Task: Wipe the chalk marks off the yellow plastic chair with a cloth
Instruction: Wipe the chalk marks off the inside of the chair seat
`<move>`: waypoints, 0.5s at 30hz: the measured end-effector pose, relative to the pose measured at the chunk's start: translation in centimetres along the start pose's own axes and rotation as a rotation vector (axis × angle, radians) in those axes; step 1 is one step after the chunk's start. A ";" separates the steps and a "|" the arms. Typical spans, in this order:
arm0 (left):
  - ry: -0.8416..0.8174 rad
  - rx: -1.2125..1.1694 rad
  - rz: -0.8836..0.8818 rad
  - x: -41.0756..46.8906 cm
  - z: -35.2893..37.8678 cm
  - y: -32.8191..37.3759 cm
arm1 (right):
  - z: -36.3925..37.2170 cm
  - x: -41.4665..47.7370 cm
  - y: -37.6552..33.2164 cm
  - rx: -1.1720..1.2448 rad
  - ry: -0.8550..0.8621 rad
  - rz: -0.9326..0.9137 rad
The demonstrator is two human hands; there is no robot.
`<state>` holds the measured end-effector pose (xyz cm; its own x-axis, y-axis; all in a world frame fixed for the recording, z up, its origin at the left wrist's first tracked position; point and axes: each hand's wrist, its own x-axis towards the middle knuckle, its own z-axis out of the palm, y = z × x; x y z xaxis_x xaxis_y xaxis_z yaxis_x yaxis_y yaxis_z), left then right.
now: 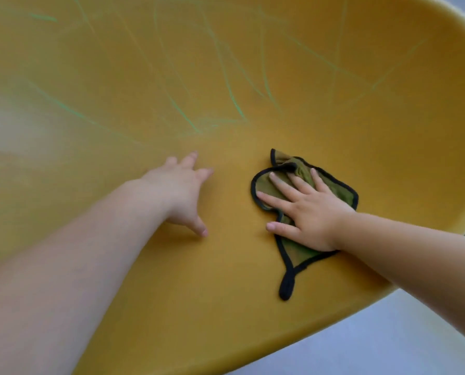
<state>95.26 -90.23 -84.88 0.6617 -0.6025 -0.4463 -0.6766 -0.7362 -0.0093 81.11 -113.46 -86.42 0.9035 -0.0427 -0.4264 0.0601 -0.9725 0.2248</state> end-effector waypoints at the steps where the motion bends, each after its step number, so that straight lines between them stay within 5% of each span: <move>1: -0.008 -0.009 0.026 1.0 -0.4 0.9 | -0.3 0.0 2.4 -0.062 0.014 0.073; 11: -0.167 0.154 0.062 5.6 -2.0 4.3 | -9.0 2.4 16.7 -0.590 0.362 0.510; 15: -0.160 0.212 0.076 6.1 -2.1 4.7 | -10.2 4.8 16.7 -0.554 0.415 0.619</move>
<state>96.81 -97.98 -85.73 0.5586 -0.5848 -0.5882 -0.7861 -0.5996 -0.1504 90.75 -127.61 -75.75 0.9152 -0.3289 0.2328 -0.3862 -0.5512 0.7397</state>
